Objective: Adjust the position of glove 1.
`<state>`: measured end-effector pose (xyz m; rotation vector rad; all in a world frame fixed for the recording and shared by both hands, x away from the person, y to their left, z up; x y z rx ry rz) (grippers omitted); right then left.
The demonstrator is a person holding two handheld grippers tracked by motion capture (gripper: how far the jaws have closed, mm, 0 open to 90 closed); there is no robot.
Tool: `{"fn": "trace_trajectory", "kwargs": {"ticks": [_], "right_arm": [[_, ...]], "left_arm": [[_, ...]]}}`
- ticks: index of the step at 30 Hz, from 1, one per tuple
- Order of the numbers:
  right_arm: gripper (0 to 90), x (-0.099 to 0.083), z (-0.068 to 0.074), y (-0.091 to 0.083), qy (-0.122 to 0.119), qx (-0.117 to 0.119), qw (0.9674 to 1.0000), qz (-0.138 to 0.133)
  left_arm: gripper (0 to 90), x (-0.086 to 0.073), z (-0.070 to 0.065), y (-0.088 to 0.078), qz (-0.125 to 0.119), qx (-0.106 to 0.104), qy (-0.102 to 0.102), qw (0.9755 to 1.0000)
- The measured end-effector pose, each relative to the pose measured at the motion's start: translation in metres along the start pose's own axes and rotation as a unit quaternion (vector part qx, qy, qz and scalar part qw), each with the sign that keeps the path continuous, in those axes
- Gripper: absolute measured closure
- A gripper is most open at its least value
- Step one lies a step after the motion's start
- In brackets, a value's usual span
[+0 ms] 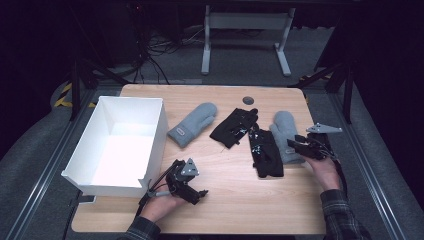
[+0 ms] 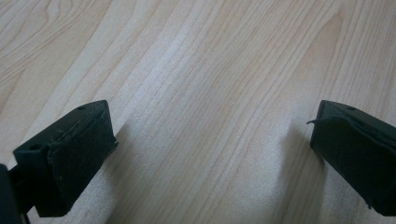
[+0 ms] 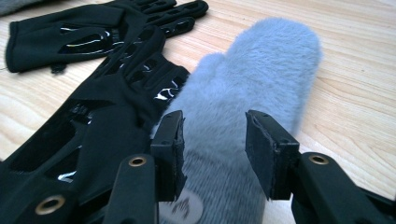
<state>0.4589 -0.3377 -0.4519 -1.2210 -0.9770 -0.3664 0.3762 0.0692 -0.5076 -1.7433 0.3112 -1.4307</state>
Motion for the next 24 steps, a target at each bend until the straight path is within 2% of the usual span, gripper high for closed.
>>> {"fn": "trace_trajectory", "kwargs": {"ticks": [4, 8, 11, 15, 17, 20, 24], "right_arm": [[59.6, 0.001, -0.003, 0.008, -0.001, -0.002, 1.0000, 0.009], [65.0, 0.000, -0.005, 0.016, -0.002, -0.004, 0.9998, 0.018], [70.9, -0.003, -0.006, 0.021, -0.005, -0.007, 0.9996, 0.029], [83.6, -0.006, -0.006, 0.025, -0.016, -0.011, 0.9991, 0.038], [87.7, -0.007, -0.005, 0.026, -0.020, -0.015, 0.9990, 0.036], [89.1, -0.007, -0.006, 0.025, -0.018, -0.014, 0.9991, 0.035], [89.8, -0.003, -0.008, 0.018, -0.011, -0.010, 0.9998, 0.014]], "left_arm": [[0.1, 0.000, 0.000, 0.000, 0.001, 0.000, 0.000, 1.0000], [0.1, 0.000, 0.000, 0.000, 0.000, 0.001, -0.001, 1.0000], [0.1, 0.000, 0.000, 0.000, 0.000, 0.001, -0.001, 1.0000], [0.1, 0.000, 0.000, 0.000, 0.000, 0.002, -0.001, 1.0000], [0.1, 0.000, 0.000, 0.000, 0.000, 0.002, -0.002, 1.0000], [0.1, 0.000, 0.000, 0.000, 0.000, 0.002, -0.002, 1.0000], [0.1, 0.000, 0.000, 0.000, 0.001, 0.003, -0.002, 1.0000]]}}
Point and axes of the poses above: each handheld gripper's, and its own axes: y roughly forward along the jaws, x roughly out of its top, z roughly to its left, the point moved 4 cm from there along y, roughly forward along the jaws, and after that the axes turned 2 degrees about y, right-handed, at the moved point
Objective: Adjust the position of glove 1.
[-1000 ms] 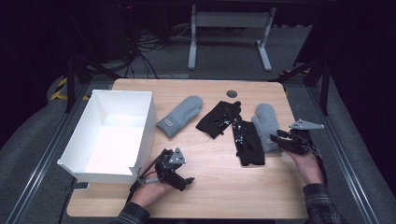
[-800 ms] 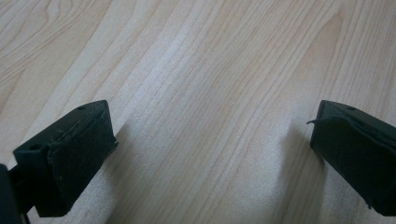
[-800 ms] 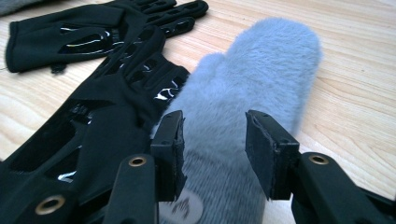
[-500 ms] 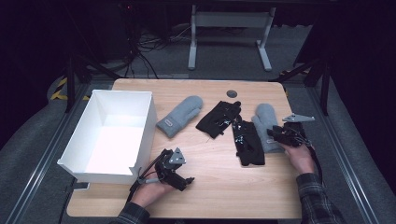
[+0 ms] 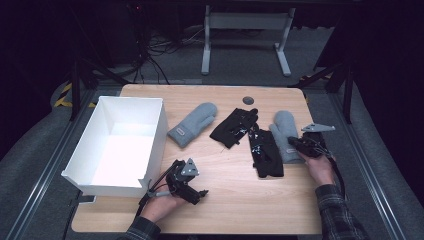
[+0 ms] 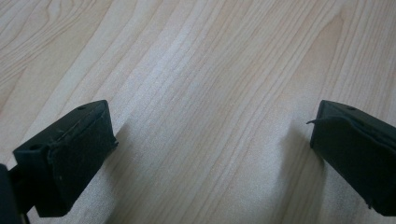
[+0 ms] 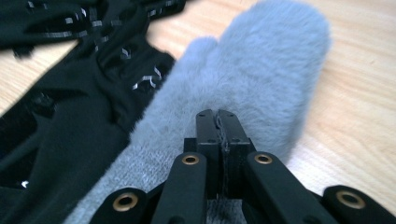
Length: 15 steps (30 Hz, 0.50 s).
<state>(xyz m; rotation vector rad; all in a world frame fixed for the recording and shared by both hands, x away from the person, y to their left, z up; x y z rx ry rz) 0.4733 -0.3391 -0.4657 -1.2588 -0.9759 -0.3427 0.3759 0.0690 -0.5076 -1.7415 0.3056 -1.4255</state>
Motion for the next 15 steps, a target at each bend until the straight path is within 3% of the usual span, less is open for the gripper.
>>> {"fn": "trace_trajectory", "kwargs": {"ticks": [15], "right_arm": [[90.0, 0.017, -0.001, -0.033, 0.004, 0.007, 0.9985, -0.054]], "left_arm": [[0.1, 0.000, 0.000, 0.000, 0.000, 0.000, -0.001, 1.0000]]}}
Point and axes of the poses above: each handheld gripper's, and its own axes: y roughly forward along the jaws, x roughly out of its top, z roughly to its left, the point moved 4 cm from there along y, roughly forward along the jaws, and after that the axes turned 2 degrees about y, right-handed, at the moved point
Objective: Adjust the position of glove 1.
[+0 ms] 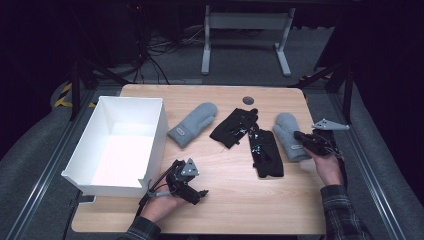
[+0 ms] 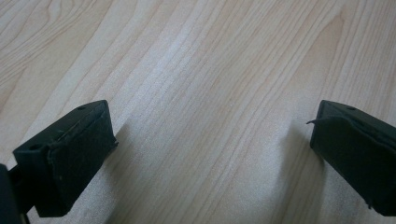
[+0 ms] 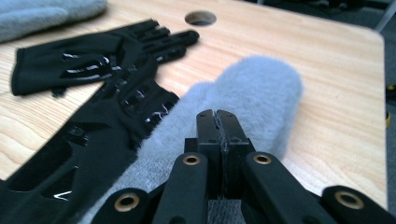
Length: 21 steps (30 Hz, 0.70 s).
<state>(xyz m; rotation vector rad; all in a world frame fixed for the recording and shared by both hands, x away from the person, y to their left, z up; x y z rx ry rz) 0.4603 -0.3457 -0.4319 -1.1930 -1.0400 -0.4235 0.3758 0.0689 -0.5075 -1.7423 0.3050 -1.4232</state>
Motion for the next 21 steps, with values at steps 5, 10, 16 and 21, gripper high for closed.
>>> {"fn": "trace_trajectory", "kwargs": {"ticks": [5, 10, 16, 21], "right_arm": [[90.0, 0.006, 0.005, -0.013, -0.008, 0.004, 0.9999, -0.014], [90.0, 0.009, 0.012, -0.023, -0.016, 0.013, 0.9995, -0.025], [90.0, 0.010, 0.025, -0.030, -0.020, 0.034, 0.9987, -0.032], [90.0, 0.010, 0.040, -0.032, -0.032, 0.051, 0.9977, -0.030]], "left_arm": [[0.1, 0.000, 0.000, 0.000, -0.001, 0.000, 0.000, 1.0000], [0.1, 0.000, 0.000, 0.000, -0.001, 0.000, 0.000, 1.0000], [0.1, 0.000, 0.000, 0.000, -0.002, 0.000, 0.000, 1.0000], [0.1, 0.000, 0.000, 0.000, -0.002, 0.000, 0.000, 1.0000]]}}
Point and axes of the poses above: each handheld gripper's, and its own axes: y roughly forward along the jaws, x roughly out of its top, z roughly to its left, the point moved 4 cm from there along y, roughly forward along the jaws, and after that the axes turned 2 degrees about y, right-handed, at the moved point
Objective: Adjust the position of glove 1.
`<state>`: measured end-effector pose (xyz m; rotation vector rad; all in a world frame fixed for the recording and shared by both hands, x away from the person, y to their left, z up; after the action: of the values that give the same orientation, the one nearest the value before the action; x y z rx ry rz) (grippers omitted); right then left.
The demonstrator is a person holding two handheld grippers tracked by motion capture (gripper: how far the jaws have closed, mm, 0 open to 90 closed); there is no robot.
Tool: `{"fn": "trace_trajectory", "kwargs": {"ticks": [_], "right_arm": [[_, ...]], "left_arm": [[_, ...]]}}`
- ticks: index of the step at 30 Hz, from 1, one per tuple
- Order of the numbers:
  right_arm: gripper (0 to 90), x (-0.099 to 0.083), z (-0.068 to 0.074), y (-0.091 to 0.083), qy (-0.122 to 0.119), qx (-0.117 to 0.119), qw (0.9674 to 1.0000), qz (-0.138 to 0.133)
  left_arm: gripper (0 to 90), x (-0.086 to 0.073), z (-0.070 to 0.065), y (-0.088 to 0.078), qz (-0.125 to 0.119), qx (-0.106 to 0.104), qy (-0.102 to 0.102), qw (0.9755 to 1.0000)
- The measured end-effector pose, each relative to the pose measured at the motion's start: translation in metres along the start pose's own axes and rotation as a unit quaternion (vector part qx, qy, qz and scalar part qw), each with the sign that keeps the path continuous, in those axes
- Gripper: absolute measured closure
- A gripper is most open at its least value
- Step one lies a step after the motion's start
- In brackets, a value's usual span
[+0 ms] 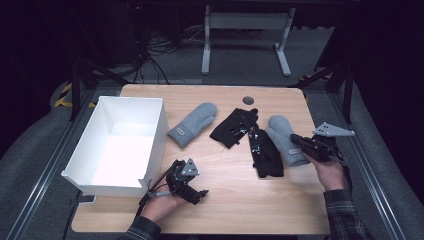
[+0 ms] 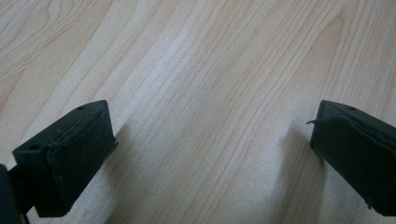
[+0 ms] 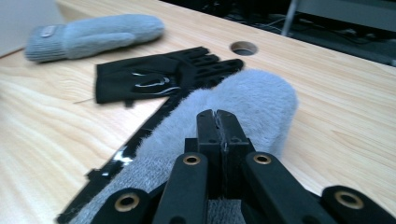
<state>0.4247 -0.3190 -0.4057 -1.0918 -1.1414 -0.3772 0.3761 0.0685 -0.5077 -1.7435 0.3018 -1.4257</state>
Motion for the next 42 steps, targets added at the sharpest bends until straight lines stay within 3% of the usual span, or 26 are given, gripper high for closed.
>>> {"fn": "trace_trajectory", "kwargs": {"ticks": [10, 17, 22, 33, 38, 42], "right_arm": [[90.0, 0.003, 0.034, 0.002, -0.026, 0.047, 0.9986, 0.002], [90.0, 0.001, 0.060, 0.004, -0.042, 0.088, 0.9952, 0.007], [90.0, -0.001, 0.079, 0.004, -0.056, 0.118, 0.9914, 0.007], [90.0, -0.013, 0.126, 0.014, -0.083, 0.191, 0.9775, 0.030], [86.9, -0.021, 0.132, 0.022, -0.088, 0.198, 0.9747, 0.054], [74.5, -0.021, 0.129, 0.020, -0.087, 0.195, 0.9757, 0.051]], "left_arm": [[0.1, 0.000, 0.000, 0.000, 0.000, -0.001, 0.000, 1.0000], [0.1, 0.000, 0.000, 0.000, 0.000, 0.000, 0.000, 1.0000], [0.1, 0.000, 0.000, 0.000, 0.000, 0.000, 0.000, 1.0000], [0.1, 0.000, 0.000, 0.000, 0.000, 0.000, 0.000, 1.0000], [0.1, 0.000, 0.000, 0.000, 0.000, 0.000, 0.000, 1.0000], [0.1, 0.000, 0.000, 0.000, 0.000, 0.000, 0.000, 1.0000]]}}
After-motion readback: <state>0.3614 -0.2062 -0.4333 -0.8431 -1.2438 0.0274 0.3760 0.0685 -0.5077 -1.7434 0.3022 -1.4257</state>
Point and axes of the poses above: each handheld gripper's, and its own axes: y roughly forward along the jaws, x roughly out of its top, z roughly to its left, the point moved 4 cm from there along y, roughly forward along the jaws, and after that the axes turned 2 degrees about y, right-handed, at the moved point
